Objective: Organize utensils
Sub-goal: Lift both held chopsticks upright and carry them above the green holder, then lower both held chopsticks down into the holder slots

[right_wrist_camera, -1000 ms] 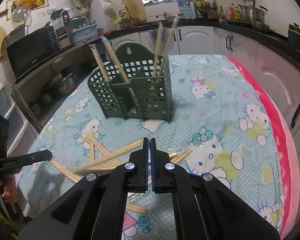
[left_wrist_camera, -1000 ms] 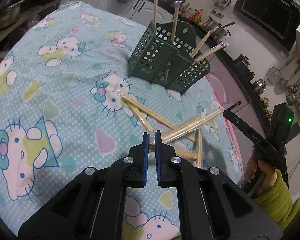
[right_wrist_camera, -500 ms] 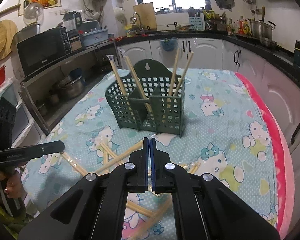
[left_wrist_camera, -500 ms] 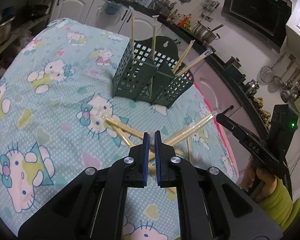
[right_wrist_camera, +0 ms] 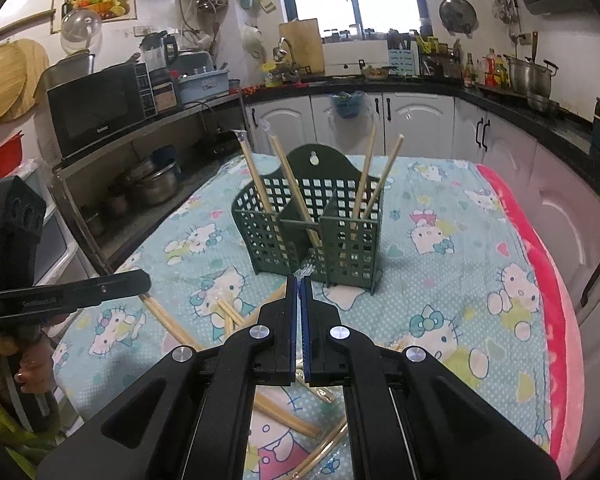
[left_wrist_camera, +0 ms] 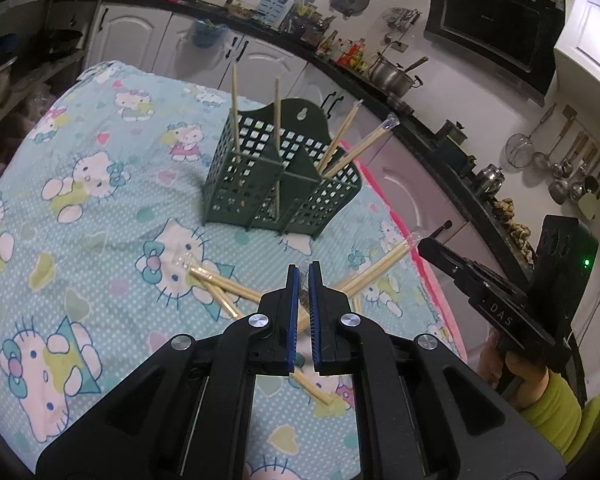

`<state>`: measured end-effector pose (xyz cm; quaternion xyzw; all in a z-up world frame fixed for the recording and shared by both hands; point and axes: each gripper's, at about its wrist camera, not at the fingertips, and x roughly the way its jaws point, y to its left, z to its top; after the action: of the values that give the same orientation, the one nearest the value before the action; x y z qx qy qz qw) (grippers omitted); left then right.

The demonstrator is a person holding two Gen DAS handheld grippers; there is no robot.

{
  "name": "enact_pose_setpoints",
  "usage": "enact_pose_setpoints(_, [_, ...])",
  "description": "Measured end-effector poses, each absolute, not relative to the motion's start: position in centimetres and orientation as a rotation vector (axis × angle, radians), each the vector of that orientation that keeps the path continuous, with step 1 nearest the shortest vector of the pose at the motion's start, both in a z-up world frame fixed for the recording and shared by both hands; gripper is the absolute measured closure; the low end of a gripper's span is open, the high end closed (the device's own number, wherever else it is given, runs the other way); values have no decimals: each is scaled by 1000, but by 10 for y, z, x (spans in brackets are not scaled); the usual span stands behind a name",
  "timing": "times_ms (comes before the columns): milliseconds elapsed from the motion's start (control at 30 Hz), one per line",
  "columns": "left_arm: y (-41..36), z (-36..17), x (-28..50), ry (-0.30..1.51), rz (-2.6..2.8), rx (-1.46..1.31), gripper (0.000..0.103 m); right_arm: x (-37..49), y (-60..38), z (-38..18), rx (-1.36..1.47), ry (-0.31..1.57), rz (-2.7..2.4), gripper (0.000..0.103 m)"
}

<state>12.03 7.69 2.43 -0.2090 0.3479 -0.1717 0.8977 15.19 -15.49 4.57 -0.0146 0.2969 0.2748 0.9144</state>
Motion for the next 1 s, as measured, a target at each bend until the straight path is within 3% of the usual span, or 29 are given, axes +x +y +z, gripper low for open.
enact_pose_setpoints(1000, [45,109,147,556,-486,-392,101,148,-147,110,-34,456,594,101])
